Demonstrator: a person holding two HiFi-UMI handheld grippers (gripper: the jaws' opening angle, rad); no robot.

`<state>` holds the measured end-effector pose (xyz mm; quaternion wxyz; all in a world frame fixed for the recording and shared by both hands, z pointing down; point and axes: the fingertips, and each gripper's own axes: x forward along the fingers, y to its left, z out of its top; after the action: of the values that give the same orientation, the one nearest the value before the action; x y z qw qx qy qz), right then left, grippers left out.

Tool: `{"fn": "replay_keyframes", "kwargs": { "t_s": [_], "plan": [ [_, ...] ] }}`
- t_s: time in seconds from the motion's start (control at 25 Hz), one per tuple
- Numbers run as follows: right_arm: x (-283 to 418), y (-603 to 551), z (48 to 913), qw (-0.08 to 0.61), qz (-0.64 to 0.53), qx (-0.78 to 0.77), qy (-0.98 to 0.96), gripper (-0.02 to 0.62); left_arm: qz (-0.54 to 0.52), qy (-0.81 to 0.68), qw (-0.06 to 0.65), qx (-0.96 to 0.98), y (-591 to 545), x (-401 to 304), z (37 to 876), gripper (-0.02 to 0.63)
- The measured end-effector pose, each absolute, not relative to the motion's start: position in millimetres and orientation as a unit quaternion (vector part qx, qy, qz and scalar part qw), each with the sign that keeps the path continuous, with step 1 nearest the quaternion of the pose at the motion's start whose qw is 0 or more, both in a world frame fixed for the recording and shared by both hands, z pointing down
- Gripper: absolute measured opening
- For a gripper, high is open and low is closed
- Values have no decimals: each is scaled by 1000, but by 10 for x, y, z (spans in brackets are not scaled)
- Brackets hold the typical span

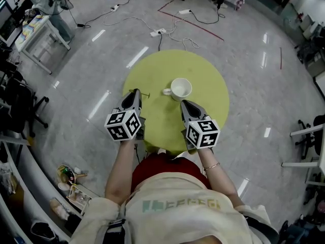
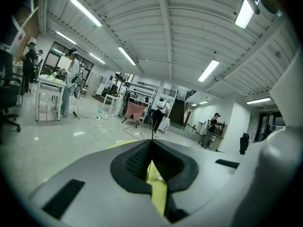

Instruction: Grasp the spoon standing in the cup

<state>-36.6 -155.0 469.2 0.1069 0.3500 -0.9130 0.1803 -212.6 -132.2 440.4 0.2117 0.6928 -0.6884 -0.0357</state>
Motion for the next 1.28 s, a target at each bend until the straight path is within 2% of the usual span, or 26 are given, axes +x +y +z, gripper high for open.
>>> {"fn": "replay_keyframes", "kwargs": {
  "t_s": [1.28],
  "plan": [
    [-368,-1238,4742,127,160,329,-922,37,5,-696,254,672,-738,-2050,4882,25]
  ]
}}
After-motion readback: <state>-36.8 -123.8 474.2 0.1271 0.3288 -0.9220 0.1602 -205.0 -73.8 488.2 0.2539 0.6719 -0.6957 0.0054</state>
